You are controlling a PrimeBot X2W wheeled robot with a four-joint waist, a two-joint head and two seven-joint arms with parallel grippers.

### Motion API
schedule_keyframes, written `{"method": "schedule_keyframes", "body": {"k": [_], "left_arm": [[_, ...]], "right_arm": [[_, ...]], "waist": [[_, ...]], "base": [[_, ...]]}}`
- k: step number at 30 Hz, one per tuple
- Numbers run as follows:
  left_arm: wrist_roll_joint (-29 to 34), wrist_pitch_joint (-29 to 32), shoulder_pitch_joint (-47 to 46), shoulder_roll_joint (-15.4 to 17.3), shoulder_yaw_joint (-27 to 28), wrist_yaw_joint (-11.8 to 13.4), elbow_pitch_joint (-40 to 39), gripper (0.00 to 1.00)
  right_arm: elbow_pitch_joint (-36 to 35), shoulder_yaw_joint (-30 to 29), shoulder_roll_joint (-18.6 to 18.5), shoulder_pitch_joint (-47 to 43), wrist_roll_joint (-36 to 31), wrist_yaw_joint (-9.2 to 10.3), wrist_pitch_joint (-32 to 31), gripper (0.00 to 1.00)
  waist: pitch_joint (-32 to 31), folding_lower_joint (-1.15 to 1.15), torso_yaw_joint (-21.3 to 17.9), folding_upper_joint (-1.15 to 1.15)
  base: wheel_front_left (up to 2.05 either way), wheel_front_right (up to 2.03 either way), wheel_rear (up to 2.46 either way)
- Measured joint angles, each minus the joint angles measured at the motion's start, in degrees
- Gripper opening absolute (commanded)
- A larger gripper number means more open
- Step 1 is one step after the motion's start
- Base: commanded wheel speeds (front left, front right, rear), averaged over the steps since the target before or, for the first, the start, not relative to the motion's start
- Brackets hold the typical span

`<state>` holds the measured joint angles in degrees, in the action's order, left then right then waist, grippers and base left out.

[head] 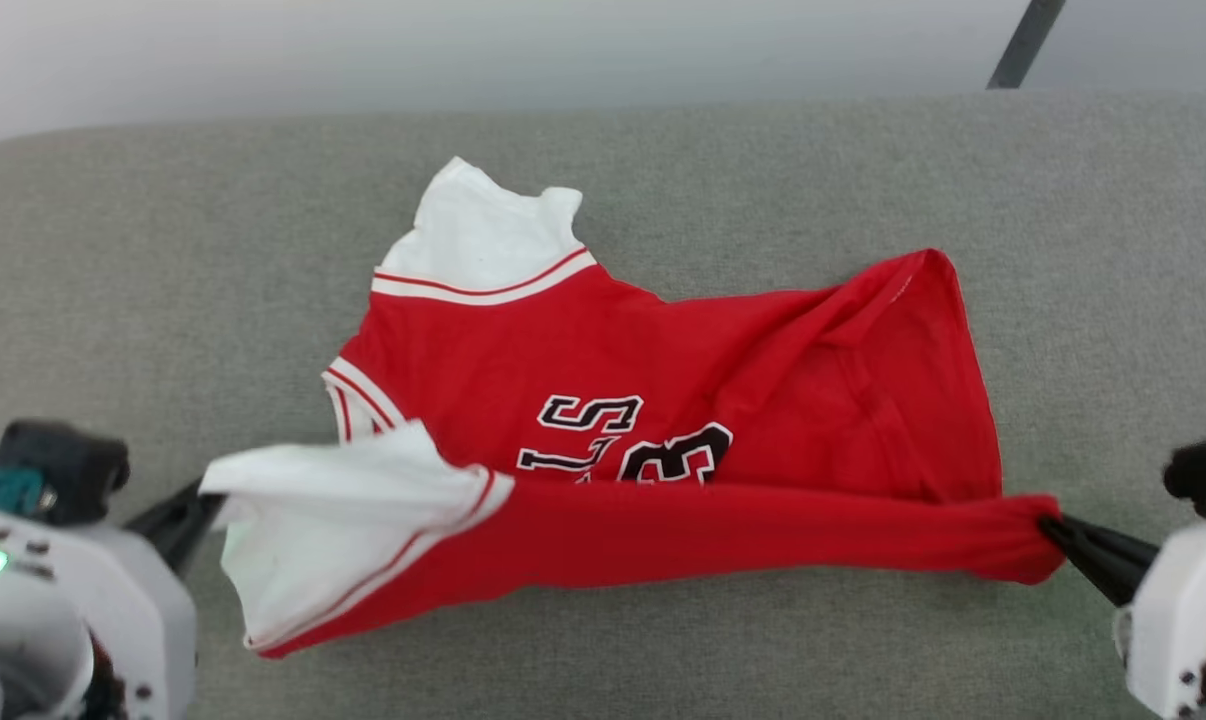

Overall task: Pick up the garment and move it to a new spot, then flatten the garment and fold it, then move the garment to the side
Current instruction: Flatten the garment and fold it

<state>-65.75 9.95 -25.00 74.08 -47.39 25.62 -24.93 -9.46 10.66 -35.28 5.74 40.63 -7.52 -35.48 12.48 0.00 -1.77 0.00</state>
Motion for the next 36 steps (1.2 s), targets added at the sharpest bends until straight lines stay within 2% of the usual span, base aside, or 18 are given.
{"method": "schedule_keyframes", "body": {"k": [5, 12, 15, 19, 21, 22, 26, 27, 28, 29, 30, 31, 33, 36], "left_arm": [[4.4, 5.0, -6.1, -5.6, -2.1, -6.0, 9.3, 0.00], [5.9, 8.2, -10.5, -12.5, -4.6, -12.0, 20.3, 0.00], [5.7, 9.3, -11.7, -15.0, -5.3, -13.7, 23.2, 0.00], [5.2, 11.3, -12.7, -16.6, -6.1, -15.0, 26.0, 0.02], [4.6, 11.8, -12.9, -17.2, -6.2, -15.0, 26.9, 0.13], [4.2, 12.1, -13.1, -17.5, -6.1, -15.0, 27.3, 0.13], [3.5, 12.6, -13.4, -18.1, -5.9, -15.3, 28.1, 0.44], [3.2, 12.6, -13.4, -18.1, -5.9, -15.3, 28.1, 0.59], [3.2, 12.7, -13.5, -18.1, -5.9, -15.4, 28.1, 0.84], [2.9, 12.6, -13.5, -18.3, -5.7, -15.5, 28.1, 0.84], [2.6, 12.6, -13.5, -18.4, -5.6, -15.4, 28.1, 0.96], [2.7, 12.6, -13.5, -18.4, -5.6, -15.4, 28.1, 1.00], [2.6, 12.4, -13.5, -18.4, -5.4, -15.4, 27.9, 1.00], [2.5, 11.9, -13.5, -18.5, -5.4, -15.2, 27.7, 1.00]], "right_arm": [[4.4, 3.4, 1.8, 6.7, -2.1, 0.00, -0.4, 0.00], [10.1, 8.1, 2.8, 13.3, -2.9, 0.00, -0.3, 0.00], [12.0, 9.5, 2.9, 15.3, -2.9, 0.00, -0.1, 0.00], [13.9, 11.4, 2.8, 17.5, -2.9, 0.00, -0.2, 0.00], [14.5, 12.3, 2.8, 18.3, -2.7, 0.00, -0.3, 0.00], [14.9, 12.6, 2.8, 18.7, -2.5, 0.00, -0.2, 0.00], [16.2, 13.7, 2.6, 19.8, -2.3, 0.00, 0.0, 0.00], [16.6, 13.9, 2.6, 20.0, -2.3, 0.00, 0.0, 0.00], [17.0, 14.1, 2.5, 20.2, -2.2, 0.00, 0.0, 0.00], [17.3, 14.1, 2.4, 20.4, -2.2, 0.00, 0.0, 0.00], [17.6, 14.2, 2.4, 20.5, -2.1, 0.00, 0.0, 0.00], [17.9, 14.3, 2.3, 20.7, -2.1, 0.00, 0.0, 0.00], [18.4, 14.5, 2.3, 21.0, -2.1, 0.00, 0.2, 0.04], [19.1, 15.0, 2.1, 21.3, -2.1, 0.00, 0.4, 0.28]], "waist": [[1.4, 0.00, -0.8, 0.00], [3.3, 0.00, -1.2, 0.00], [3.9, 0.00, -1.2, 0.00], [4.3, 0.00, -0.9, 0.00], [4.4, 0.00, -0.7, 0.00], [4.4, 0.00, -0.6, 0.00], [4.4, 0.00, -0.3, 0.00], [4.3, 0.00, -0.2, 0.00], [4.3, 0.00, -0.1, 0.00], [4.3, 0.00, 0.0, 0.00], [4.2, 0.00, 0.1, 0.00], [4.1, 0.00, 0.3, 0.00], [3.9, 0.00, 0.5, 0.00], [3.4, 0.00, 0.9, 0.00]], "base": [[0.00, 0.00, 0.00], [0.00, 0.00, 0.00], [0.00, 0.00, 0.00], [0.00, 0.00, 0.00], [0.00, 0.00, 0.00], [0.00, 0.00, 0.00], [0.00, 0.00, 0.00], [0.00, 0.00, 0.00], [0.00, 0.00, 0.00], [0.00, 0.00, 0.00], [0.00, 0.00, 0.00], [0.00, 0.00, 0.00], [0.00, 0.00, 0.00], [0.00, 0.00, 0.00]]}}
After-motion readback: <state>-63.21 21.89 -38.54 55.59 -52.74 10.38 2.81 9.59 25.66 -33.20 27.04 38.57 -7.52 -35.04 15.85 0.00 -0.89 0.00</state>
